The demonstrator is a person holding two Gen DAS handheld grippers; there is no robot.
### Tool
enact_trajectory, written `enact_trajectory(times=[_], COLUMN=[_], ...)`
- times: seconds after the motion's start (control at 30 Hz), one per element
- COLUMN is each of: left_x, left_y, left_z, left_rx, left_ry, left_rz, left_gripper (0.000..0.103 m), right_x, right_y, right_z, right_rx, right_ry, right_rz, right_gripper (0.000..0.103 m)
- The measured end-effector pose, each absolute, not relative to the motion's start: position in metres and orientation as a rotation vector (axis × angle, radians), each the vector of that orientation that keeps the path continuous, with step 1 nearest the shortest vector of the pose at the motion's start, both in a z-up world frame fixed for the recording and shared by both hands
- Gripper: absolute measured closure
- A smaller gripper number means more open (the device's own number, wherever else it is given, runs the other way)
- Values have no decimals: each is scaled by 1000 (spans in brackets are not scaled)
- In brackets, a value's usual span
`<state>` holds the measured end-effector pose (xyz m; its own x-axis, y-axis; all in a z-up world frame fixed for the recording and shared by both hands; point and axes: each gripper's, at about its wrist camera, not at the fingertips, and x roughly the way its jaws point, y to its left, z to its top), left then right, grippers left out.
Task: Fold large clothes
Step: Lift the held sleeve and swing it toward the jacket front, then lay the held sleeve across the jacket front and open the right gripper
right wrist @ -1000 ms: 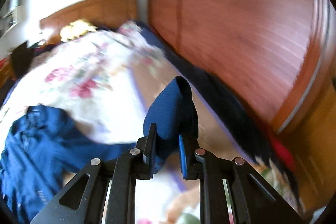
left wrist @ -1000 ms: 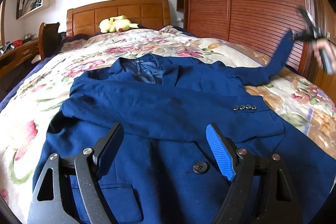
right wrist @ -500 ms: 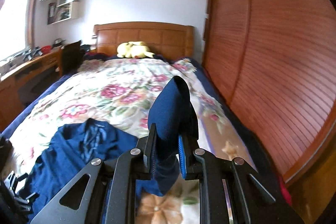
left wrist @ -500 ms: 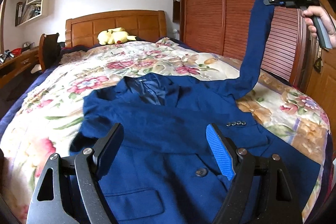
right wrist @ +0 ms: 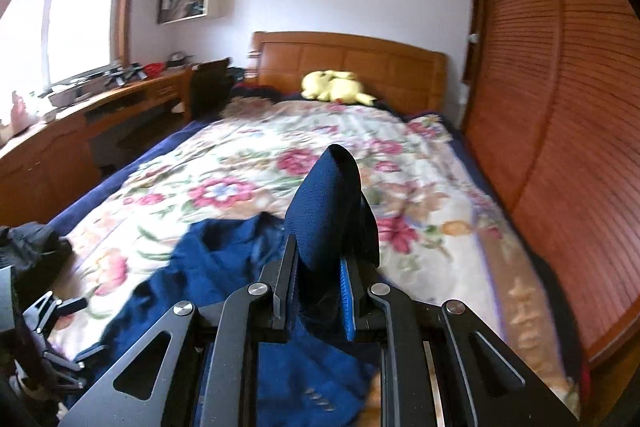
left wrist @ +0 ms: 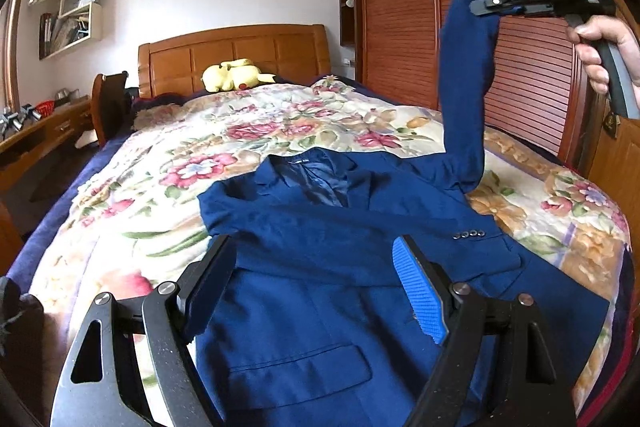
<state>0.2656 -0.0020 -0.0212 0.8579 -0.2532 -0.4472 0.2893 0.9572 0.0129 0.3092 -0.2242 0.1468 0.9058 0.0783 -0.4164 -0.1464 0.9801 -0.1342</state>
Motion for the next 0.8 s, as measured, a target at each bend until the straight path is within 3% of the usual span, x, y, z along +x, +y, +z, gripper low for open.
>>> enact_trajectory(times=[0.4, 0.6, 0.8], left_x=[267, 267, 269], left_y=[25, 35, 35], left_z=[-28, -28, -30], left_rx=[69, 48, 32], left_ry=[481, 480, 488], left_rz=[-258, -238, -257], left_gripper=[22, 22, 22], right_x=[312, 328, 329], right_y=[-192, -205, -222], right_z=[112, 108, 88], right_rx=[-183, -176, -186], right_ry=[519, 555, 553], right_rz=[314, 306, 290], right_gripper=[85, 65, 63])
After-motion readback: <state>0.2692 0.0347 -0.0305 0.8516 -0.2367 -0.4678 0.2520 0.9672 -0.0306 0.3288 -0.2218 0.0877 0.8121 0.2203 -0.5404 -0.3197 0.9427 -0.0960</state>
